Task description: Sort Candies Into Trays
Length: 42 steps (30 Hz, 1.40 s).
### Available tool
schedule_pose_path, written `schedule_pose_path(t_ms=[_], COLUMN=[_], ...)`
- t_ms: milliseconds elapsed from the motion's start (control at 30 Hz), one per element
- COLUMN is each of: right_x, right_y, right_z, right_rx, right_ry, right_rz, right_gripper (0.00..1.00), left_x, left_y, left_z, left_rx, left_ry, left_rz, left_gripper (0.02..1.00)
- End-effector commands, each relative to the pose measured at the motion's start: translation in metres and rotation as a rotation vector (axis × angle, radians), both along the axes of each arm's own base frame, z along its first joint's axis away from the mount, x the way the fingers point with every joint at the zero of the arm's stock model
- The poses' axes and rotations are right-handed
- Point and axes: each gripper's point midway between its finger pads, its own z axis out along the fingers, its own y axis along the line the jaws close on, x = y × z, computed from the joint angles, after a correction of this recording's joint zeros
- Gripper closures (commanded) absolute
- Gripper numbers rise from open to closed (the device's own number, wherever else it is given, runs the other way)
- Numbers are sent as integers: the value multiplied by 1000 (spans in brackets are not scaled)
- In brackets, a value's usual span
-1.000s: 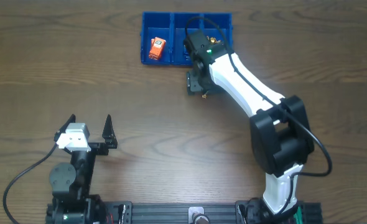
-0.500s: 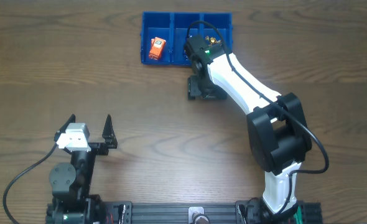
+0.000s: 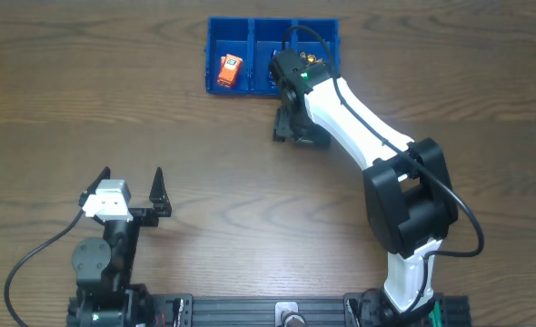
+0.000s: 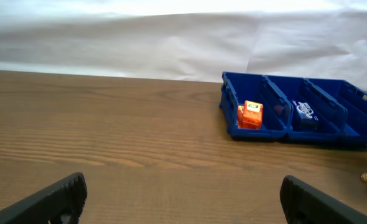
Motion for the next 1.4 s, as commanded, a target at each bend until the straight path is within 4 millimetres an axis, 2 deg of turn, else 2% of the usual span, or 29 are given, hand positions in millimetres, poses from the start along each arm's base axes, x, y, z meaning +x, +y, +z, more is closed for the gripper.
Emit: schedule_pose_path(t_ms=[33,367,500,667,867,1133,1400], right_x=[11,35,39,40,43,46,44], right_y=[0,-5,-8,-11,-20,-20,-20], right_z=[12,6,-6,-19,-19,-21,-36], right_rx=[14,-24,-31,-46,-72,-76,-90], right_ry=[-63,-149,-137,-123,-133,-140,-113], right_rz=[-41,-65,-79,-101,-135,-135,-133], right_gripper=[294,297,301,305,310,310,323], left_x=[-1,-1,-1,-1,-1,-1,-1], left_y=[-3,-3,-3,-3,-3,-3,-3], left_z=[-16,-16,-16,-16,-16,-16,-16], left_rx=[4,4,4,4,4,4,4], left_ry=[47,47,47,48,47,48,47], left_rz=[-19,-19,-19,-19,-19,-19,-19], left_gripper=[20,20,20,20,20,20,20])
